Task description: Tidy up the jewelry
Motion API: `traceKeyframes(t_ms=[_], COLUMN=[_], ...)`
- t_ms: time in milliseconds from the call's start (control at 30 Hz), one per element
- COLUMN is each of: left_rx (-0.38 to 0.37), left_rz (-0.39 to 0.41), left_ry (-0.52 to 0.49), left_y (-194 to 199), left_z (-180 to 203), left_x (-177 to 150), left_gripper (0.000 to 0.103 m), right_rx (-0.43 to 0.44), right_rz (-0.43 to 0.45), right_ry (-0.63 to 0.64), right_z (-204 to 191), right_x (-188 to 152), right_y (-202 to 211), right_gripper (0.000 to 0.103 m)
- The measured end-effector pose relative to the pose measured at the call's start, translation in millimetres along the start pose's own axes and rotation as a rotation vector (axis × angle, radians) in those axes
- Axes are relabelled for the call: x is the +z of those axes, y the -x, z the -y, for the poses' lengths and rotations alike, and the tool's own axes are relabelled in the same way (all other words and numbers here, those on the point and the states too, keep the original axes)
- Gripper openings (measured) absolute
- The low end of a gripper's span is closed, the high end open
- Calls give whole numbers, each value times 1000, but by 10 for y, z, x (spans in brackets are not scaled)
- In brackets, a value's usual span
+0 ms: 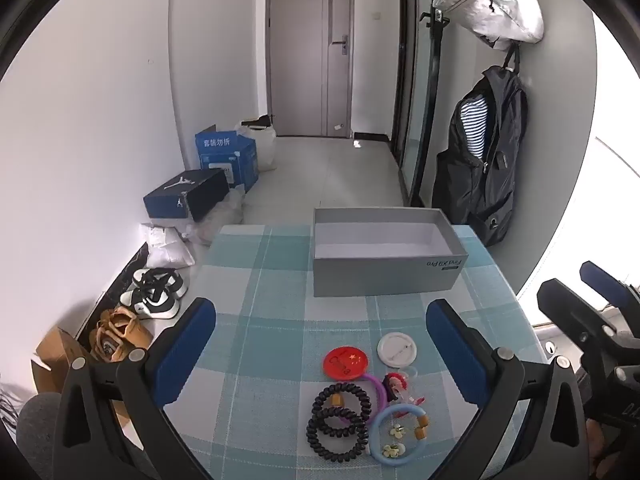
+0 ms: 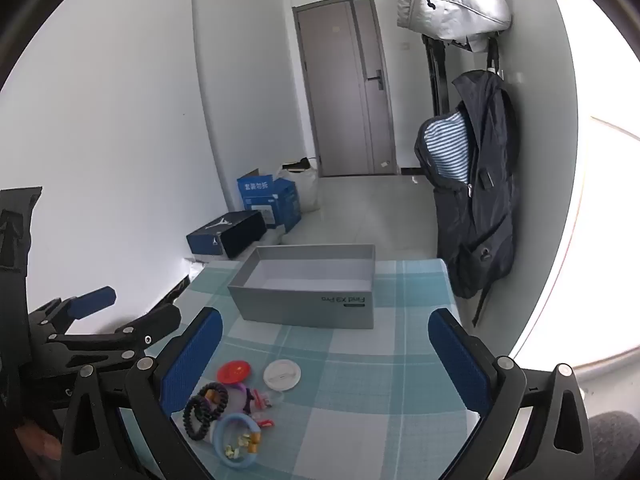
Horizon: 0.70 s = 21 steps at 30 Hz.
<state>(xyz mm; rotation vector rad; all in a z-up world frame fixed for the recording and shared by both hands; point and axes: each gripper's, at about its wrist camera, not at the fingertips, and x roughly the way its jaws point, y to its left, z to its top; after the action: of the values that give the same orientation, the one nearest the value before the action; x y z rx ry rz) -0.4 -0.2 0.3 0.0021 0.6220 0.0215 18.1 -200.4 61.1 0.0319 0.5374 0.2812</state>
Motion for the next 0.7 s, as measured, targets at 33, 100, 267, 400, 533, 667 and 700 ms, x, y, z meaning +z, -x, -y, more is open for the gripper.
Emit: traceKeyframes(t_ms=[33, 100, 267, 400, 533, 667, 700], left_rx=[7, -1, -36, -49, -49, -49, -47], left_rz=[5, 9, -37, -19, -12, -18, -19], left_ry=[2, 3, 7, 1, -4, -5, -5], left_y=[16, 54, -24, 17, 33, 24, 23], left_z=[3, 24, 50, 39, 35, 54, 54], left_x=[-1, -2, -21, -32, -33, -39, -37], left_gripper=[102, 102, 102, 102, 102, 102, 102], right_rx=[1, 0, 1, -1, -1, 0, -1], right_rz=[-1, -1, -1, 0, 0, 1, 1], right_ry=[1, 3, 4, 3, 3, 2, 3], right_z=[0, 0, 2, 14, -2, -2, 8], right_x=[-1, -3, -2, -4, 6, 2, -6], right_y=[0, 2, 1, 19, 25, 30, 17], right_gripper=[103, 103, 103, 103, 103, 103, 103])
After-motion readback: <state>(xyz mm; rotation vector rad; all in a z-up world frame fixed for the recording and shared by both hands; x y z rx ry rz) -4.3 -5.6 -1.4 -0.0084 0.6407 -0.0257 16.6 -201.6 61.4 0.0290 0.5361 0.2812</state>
